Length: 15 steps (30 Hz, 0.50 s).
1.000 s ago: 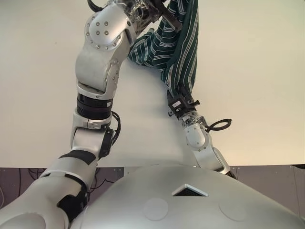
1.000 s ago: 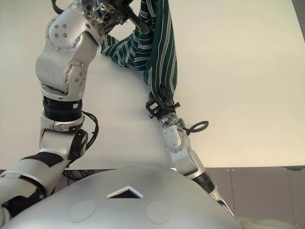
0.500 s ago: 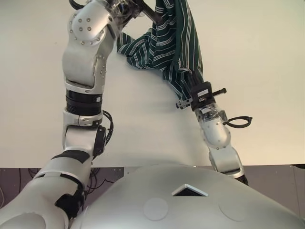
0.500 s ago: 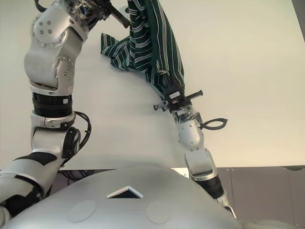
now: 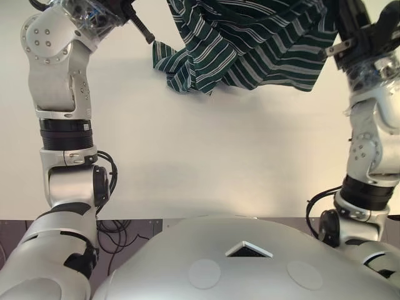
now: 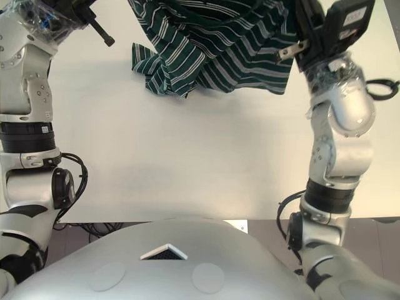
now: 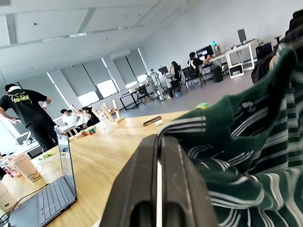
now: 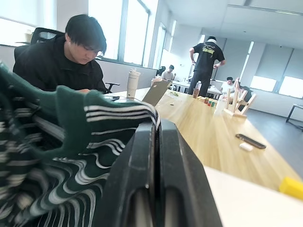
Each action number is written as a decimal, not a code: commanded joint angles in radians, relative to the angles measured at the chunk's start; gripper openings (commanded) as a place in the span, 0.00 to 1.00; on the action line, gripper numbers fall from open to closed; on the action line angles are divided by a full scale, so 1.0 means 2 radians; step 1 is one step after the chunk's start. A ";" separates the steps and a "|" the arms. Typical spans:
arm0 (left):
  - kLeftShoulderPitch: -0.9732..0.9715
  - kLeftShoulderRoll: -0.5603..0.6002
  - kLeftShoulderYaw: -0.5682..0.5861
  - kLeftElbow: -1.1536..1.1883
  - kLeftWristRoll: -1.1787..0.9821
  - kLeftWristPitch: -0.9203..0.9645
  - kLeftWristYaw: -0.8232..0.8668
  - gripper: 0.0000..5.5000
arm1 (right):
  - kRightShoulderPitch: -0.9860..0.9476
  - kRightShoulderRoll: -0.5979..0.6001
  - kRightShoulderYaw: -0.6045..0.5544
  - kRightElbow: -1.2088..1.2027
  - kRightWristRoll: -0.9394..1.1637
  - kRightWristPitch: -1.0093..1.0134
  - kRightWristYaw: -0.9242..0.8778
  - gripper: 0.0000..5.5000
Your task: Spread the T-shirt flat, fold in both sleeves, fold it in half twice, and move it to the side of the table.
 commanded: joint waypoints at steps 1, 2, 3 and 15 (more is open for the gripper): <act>-0.078 0.034 0.008 0.084 0.016 -0.036 -0.026 0.00 | -0.135 -0.047 -0.006 0.091 0.000 0.000 0.037 0.00; -0.103 0.041 0.007 0.113 0.025 -0.045 -0.027 0.00 | -0.170 -0.055 -0.003 0.124 -0.003 -0.007 0.047 0.00; -0.127 0.047 0.006 0.142 0.032 -0.054 -0.028 0.00 | -0.200 -0.061 0.001 0.157 -0.009 -0.016 0.056 0.00; -0.395 0.061 -0.034 0.496 0.156 -0.150 0.039 0.00 | -0.517 -0.076 0.067 0.616 -0.137 -0.212 0.093 0.00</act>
